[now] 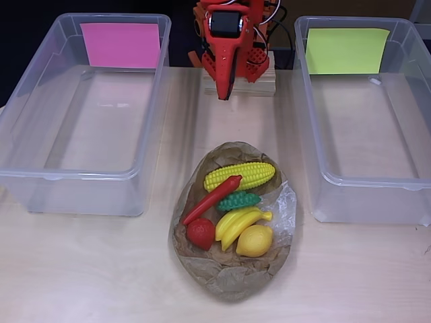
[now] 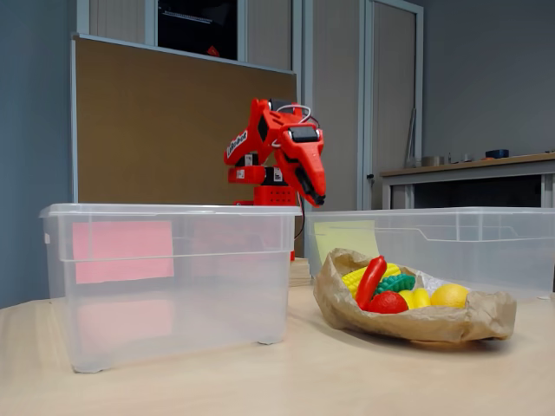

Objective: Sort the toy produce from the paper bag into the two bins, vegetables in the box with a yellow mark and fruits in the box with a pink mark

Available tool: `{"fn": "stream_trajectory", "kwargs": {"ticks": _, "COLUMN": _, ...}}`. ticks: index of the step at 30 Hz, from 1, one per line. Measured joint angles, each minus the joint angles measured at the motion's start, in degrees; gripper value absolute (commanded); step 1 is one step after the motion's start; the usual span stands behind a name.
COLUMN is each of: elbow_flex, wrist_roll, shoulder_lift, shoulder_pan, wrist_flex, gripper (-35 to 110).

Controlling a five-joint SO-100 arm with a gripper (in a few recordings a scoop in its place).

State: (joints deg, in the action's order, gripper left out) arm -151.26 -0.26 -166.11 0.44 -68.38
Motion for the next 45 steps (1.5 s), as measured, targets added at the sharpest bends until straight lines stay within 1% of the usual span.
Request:
{"fn": "stream_trajectory", "kwargs": {"ticks": 2, "elbow_flex": 5.45, "wrist_roll": -1.32, "shoulder_lift": 6.68, "shoulder_pan": -1.41, "wrist_flex": -0.18, "gripper": 0}}
{"fn": "stream_trajectory", "kwargs": {"ticks": 5, "elbow_flex": 14.06, "wrist_roll": 5.36, "shoulder_lift": 18.72, "shoulder_pan": -3.16, "wrist_flex": -0.44, "gripper": 0}}
{"fn": "stream_trajectory", "kwargs": {"ticks": 8, "elbow_flex": 21.36, "wrist_roll": 5.63, "shoulder_lift": 30.41, "shoulder_pan": -2.81, "wrist_flex": 1.05, "gripper": 0}}
{"fn": "stream_trajectory", "kwargs": {"ticks": 10, "elbow_flex": 24.96, "wrist_roll": 10.02, "shoulder_lift": 36.91, "shoulder_pan": -2.99, "wrist_flex": 2.2, "gripper": 1}}
{"fn": "stream_trajectory", "kwargs": {"ticks": 11, "elbow_flex": 26.89, "wrist_roll": 13.36, "shoulder_lift": 39.9, "shoulder_pan": -3.08, "wrist_flex": 2.37, "gripper": 3}}
{"fn": "stream_trajectory", "kwargs": {"ticks": 12, "elbow_flex": 28.92, "wrist_roll": 15.82, "shoulder_lift": 42.54, "shoulder_pan": -3.08, "wrist_flex": 2.46, "gripper": 9}}
{"fn": "stream_trajectory", "kwargs": {"ticks": 13, "elbow_flex": 30.59, "wrist_roll": 16.52, "shoulder_lift": 45.26, "shoulder_pan": -3.43, "wrist_flex": 3.08, "gripper": 14}}
{"fn": "stream_trajectory", "kwargs": {"ticks": 14, "elbow_flex": 31.9, "wrist_roll": 15.64, "shoulder_lift": 47.81, "shoulder_pan": -3.69, "wrist_flex": 3.43, "gripper": 17}}
{"fn": "stream_trajectory", "kwargs": {"ticks": 17, "elbow_flex": 34.63, "wrist_roll": 7.21, "shoulder_lift": 53.79, "shoulder_pan": -4.75, "wrist_flex": 4.57, "gripper": 27}}
{"fn": "stream_trajectory", "kwargs": {"ticks": 19, "elbow_flex": 34.98, "wrist_roll": 1.85, "shoulder_lift": 56.34, "shoulder_pan": -5.1, "wrist_flex": 5.98, "gripper": 31}}
{"fn": "stream_trajectory", "kwargs": {"ticks": 23, "elbow_flex": 35.68, "wrist_roll": -6.33, "shoulder_lift": 61.96, "shoulder_pan": -4.39, "wrist_flex": 8.35, "gripper": 34}}
{"fn": "stream_trajectory", "kwargs": {"ticks": 27, "elbow_flex": 36.91, "wrist_roll": -10.28, "shoulder_lift": 68.38, "shoulder_pan": -2.99, "wrist_flex": 11.07, "gripper": 34}}
{"fn": "stream_trajectory", "kwargs": {"ticks": 33, "elbow_flex": 37.53, "wrist_roll": -11.16, "shoulder_lift": 75.85, "shoulder_pan": -1.05, "wrist_flex": 14.15, "gripper": 31}}
{"fn": "stream_trajectory", "kwargs": {"ticks": 38, "elbow_flex": 37.71, "wrist_roll": -10.9, "shoulder_lift": 79.98, "shoulder_pan": -0.79, "wrist_flex": 16.7, "gripper": 17}}
{"fn": "stream_trajectory", "kwargs": {"ticks": 45, "elbow_flex": 39.64, "wrist_roll": -8.53, "shoulder_lift": 83.32, "shoulder_pan": -0.7, "wrist_flex": 18.11, "gripper": 8}}
